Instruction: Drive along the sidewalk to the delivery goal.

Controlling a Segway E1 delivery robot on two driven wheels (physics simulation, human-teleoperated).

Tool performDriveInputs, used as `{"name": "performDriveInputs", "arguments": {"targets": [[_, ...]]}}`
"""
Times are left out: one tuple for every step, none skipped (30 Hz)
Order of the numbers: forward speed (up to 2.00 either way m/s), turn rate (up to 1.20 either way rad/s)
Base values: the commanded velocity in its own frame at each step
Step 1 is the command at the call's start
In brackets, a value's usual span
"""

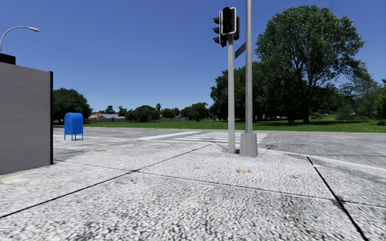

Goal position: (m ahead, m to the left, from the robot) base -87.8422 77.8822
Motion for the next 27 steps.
{"name": "performDriveInputs", "arguments": {"targets": [[0.0, 0.0], [0.0, 0.0], [0.0, 0.0], [0.0, 0.0], [0.0, 0.0], [0.0, 0.0], [0.0, 0.0], [0.0, 0.0], [0.0, 0.0], [0.0, 0.0], [0.0, 0.0], [0.0, 0.0], [0.0, 0.0], [0.0, 0.0], [0.0, 0.0], [0.0, 0.0], [0.0, 0.0], [0.0, 0.0], [0.0, 0.0], [0.0, 0.0], [0.0, 0.0], [0.0, 0.0], [0.0, 0.0], [0.0, 0.0], [0.0, 0.0], [0.0, 0.0], [0.0, 0.0]]}}
